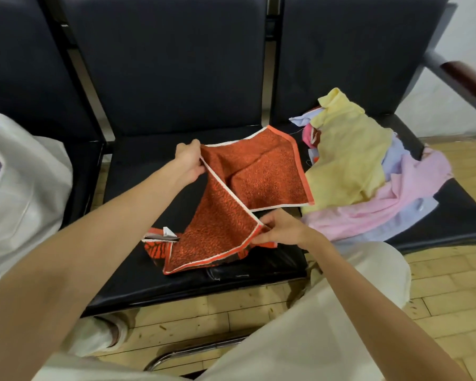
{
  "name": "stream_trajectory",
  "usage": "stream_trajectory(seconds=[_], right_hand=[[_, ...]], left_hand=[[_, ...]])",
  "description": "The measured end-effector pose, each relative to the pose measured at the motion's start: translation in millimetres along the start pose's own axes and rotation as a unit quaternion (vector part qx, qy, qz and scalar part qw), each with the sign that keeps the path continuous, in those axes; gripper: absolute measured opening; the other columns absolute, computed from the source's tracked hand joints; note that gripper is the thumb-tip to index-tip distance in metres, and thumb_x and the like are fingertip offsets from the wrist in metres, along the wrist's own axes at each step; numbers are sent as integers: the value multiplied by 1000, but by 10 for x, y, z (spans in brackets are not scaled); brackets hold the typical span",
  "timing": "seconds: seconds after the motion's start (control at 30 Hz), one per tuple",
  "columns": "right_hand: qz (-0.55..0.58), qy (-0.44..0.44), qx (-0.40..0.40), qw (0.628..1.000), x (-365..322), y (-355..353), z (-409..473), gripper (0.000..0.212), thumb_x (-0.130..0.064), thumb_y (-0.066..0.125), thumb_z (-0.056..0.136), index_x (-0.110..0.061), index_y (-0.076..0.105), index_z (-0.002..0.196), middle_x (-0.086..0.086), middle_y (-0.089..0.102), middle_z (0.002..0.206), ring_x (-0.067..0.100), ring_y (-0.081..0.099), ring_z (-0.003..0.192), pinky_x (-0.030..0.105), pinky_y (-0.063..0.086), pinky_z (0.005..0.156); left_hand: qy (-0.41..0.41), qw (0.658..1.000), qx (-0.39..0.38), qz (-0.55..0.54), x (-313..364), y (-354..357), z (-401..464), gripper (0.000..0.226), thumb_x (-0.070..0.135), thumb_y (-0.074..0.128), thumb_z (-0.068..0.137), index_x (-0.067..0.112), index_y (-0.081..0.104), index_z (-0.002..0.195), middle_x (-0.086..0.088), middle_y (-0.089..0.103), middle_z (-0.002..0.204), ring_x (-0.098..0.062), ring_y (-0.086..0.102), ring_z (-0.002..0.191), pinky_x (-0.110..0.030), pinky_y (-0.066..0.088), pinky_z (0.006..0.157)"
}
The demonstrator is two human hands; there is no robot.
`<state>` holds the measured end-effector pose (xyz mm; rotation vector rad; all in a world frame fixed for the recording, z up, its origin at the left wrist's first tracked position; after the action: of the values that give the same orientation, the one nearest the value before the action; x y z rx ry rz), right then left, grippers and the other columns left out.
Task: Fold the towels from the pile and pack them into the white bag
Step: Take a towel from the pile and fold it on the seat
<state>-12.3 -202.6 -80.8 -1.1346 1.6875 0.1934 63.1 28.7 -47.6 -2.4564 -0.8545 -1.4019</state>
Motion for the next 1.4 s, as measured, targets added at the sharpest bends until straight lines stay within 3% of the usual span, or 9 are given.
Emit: stream_trajectory(seconds=[0.1, 0.27, 0.4, 0.7, 0.8, 0.9, 1.0, 1.2, 1.4], right_hand=[[-42, 25, 27, 998, 167, -101, 49, 15, -7, 71, 83, -19, 66, 73, -10, 64, 64, 4, 59, 62, 19, 48, 64], [107, -69, 299, 946, -105, -569, -64, 10, -4, 65, 86, -8, 66, 77, 1, 63, 70, 8, 58, 67, 25, 47, 66], [364, -96, 249, 893, -330, -664, -95, 6, -6, 67, 83, -8, 72, 80, 5, 71, 76, 14, 67, 67, 24, 56, 65], [205, -35, 289, 934, -94, -455, 519, 10, -13, 69, 86, -4, 72, 83, 18, 70, 86, 24, 63, 81, 46, 52, 83], [191, -70, 275, 940, -125, -415, 587, 15, -12, 65, 88, 0, 71, 84, 11, 72, 78, 15, 62, 74, 37, 52, 74], [168, -111, 250, 947, -219, -406, 692, 7, -9, 64, 89, -8, 70, 86, -8, 68, 71, -2, 62, 65, 20, 51, 68], [118, -150, 241, 952, -305, -424, 829, 6, -5, 64, 87, -11, 66, 91, -8, 65, 80, -9, 61, 67, 12, 48, 70], [74, -207, 288, 932, -252, -348, 969, 8, -10, 65, 87, -18, 63, 85, -9, 65, 82, 9, 64, 81, 24, 49, 78], [-4, -210, 298, 931, -257, -371, 1027, 3, -18, 70, 84, -18, 71, 87, -7, 65, 89, 2, 58, 86, 18, 45, 83]], left_hand=[[31, 999, 17, 26, 200, -121, 10, 37, 11, 39, 100, 0, 33, 134, -3, 44, 76, -11, 47, 62, -32, 51, 62], [64, 994, 35, 78, 464, -461, 1, 43, 10, 46, 94, -2, 38, 135, -1, 47, 70, -10, 51, 57, -29, 47, 53], [63, 994, 46, 82, 300, -809, -120, 12, 8, 49, 93, 2, 53, 102, -4, 53, 72, -14, 57, 61, -31, 51, 56], [-46, 975, 48, 214, -590, -1685, -328, 5, 6, 59, 86, 2, 57, 83, -15, 57, 77, -19, 62, 61, -33, 57, 50], [-94, 931, -16, 351, -721, -1756, -399, 11, 9, 56, 90, 2, 61, 82, -13, 61, 73, -16, 63, 52, -30, 56, 48], [-144, 819, -74, 550, -690, -1741, -331, 17, 14, 54, 90, 0, 64, 93, -12, 69, 80, -20, 69, 63, -30, 57, 56], [-60, 739, -44, 669, -423, -1490, -59, 21, 18, 55, 89, 1, 68, 91, -10, 71, 85, -18, 68, 71, -28, 56, 60], [93, 839, 62, 532, -31, -724, 626, 26, 27, 62, 91, 5, 66, 104, -13, 69, 99, -25, 67, 92, -37, 56, 81], [110, 873, 140, 454, -26, -412, 1044, 36, 29, 63, 91, 2, 61, 115, -14, 64, 115, -24, 60, 107, -27, 45, 82]])
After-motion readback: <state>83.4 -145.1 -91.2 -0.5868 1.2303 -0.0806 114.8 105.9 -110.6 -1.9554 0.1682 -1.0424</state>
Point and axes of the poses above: each hand's wrist, its own z-axis towards the middle knuckle, its own y-axis out of the palm, x = y × z, the point moved 5 cm from there along z, towards the middle knuckle
